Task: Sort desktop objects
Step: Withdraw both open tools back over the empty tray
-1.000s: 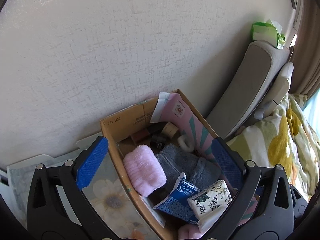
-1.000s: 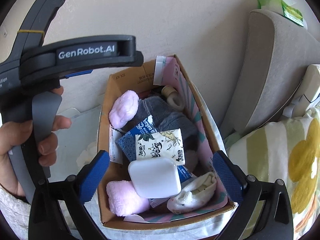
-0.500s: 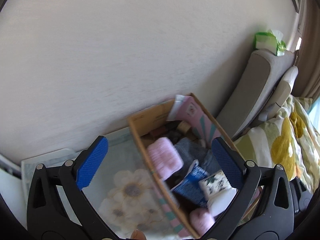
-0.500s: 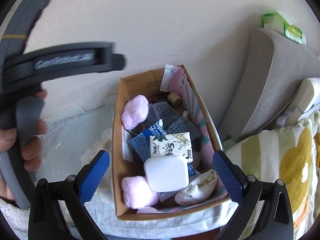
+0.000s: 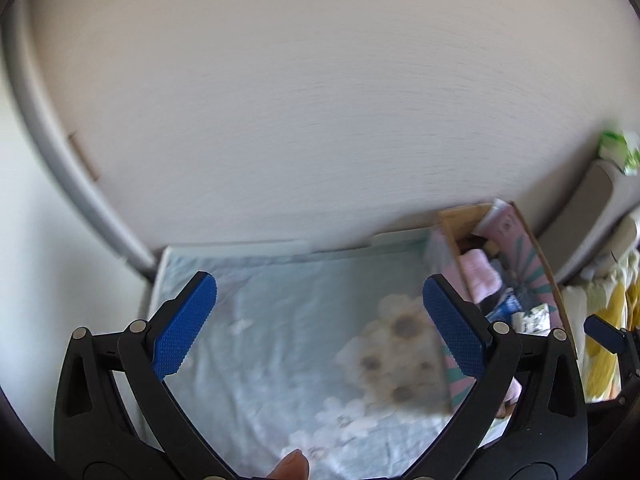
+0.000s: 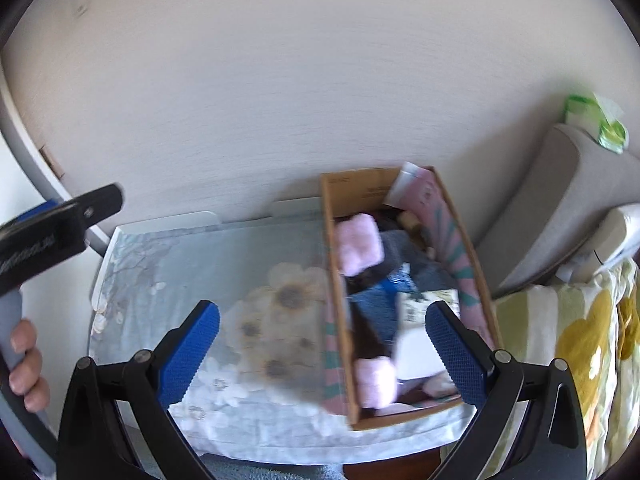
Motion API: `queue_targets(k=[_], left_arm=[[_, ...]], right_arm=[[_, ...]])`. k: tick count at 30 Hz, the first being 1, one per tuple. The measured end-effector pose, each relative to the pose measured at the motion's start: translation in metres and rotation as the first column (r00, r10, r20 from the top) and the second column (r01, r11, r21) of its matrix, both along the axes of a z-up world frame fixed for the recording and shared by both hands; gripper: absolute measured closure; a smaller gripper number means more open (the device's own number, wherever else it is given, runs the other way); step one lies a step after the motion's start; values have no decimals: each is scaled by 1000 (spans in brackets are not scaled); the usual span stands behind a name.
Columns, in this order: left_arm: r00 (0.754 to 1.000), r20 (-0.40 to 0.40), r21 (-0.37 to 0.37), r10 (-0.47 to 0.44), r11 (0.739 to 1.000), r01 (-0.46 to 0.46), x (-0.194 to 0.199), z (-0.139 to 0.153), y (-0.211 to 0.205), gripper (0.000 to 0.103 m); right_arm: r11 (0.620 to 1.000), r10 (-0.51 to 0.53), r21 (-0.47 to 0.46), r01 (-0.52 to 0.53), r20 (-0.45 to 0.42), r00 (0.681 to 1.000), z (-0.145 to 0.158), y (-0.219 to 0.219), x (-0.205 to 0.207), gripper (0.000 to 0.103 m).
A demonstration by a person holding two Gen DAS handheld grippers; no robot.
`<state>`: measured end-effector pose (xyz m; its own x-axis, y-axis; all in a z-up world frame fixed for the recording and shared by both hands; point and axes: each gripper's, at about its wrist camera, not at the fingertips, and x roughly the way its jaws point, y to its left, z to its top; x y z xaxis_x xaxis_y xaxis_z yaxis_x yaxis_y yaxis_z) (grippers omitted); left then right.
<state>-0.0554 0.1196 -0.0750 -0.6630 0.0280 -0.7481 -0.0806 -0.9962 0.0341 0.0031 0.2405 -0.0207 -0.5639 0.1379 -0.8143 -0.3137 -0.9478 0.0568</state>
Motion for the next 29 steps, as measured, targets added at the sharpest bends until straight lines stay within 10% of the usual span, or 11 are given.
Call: queue_targets(k=[13,29], left_arm=[[980,0,30,198,980,-198,32,4,-94,0],[983,14,15,185,983,-185,26,-4,-98,0]], right_arm=[[991,131,38,-131,-6,991,-4,-75,-28,0],[991,131,24,-131,5,991,-10,-79,-34,0]])
